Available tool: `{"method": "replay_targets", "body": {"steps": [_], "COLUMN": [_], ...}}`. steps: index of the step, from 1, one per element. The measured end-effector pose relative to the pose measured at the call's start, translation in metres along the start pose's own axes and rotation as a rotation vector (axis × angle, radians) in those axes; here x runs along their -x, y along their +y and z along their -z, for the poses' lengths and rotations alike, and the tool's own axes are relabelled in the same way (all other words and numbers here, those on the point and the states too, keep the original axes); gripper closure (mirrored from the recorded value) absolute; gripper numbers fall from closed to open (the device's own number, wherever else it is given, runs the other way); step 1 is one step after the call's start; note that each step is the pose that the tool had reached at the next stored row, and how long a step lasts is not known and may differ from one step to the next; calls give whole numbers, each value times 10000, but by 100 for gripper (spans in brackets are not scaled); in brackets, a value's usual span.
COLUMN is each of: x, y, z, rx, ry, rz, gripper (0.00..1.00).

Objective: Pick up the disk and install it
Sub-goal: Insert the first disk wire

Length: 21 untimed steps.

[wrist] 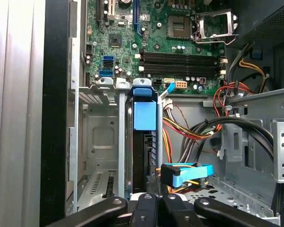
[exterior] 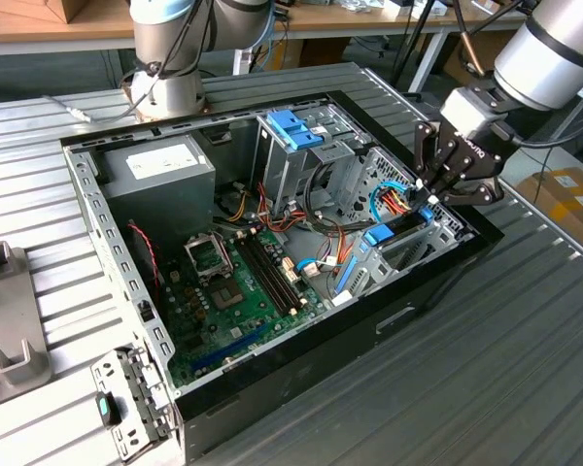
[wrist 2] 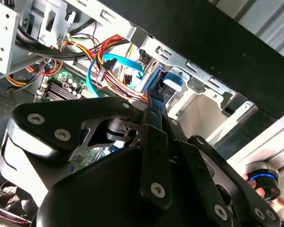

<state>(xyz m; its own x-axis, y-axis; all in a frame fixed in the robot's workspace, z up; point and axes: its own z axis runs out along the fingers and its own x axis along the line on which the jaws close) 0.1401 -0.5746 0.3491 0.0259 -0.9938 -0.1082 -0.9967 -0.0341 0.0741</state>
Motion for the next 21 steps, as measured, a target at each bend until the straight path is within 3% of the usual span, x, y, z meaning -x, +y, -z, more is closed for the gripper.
{"method": "replay_targets", "body": {"steps": [4,5,13,14,15,16,17,19,21], "x": [-4,-3,-8,-6,1,11,15,20,19], "y": [-3,-5,-6,-5,2,8,10,10,-14], "z": [-54,-74,-97,-88,-10,71,112,156,157], "rx": [-1,-4,-5,-10,-15,-16,-16,-16,-6], "ry": [7,-26,3,-8,-28,-5,-5,-3,-4], "rz": [-2,2,-2,0,1,-1,0,0,-1], "gripper": [89,89,89,89,89,89,89,89,89]}}
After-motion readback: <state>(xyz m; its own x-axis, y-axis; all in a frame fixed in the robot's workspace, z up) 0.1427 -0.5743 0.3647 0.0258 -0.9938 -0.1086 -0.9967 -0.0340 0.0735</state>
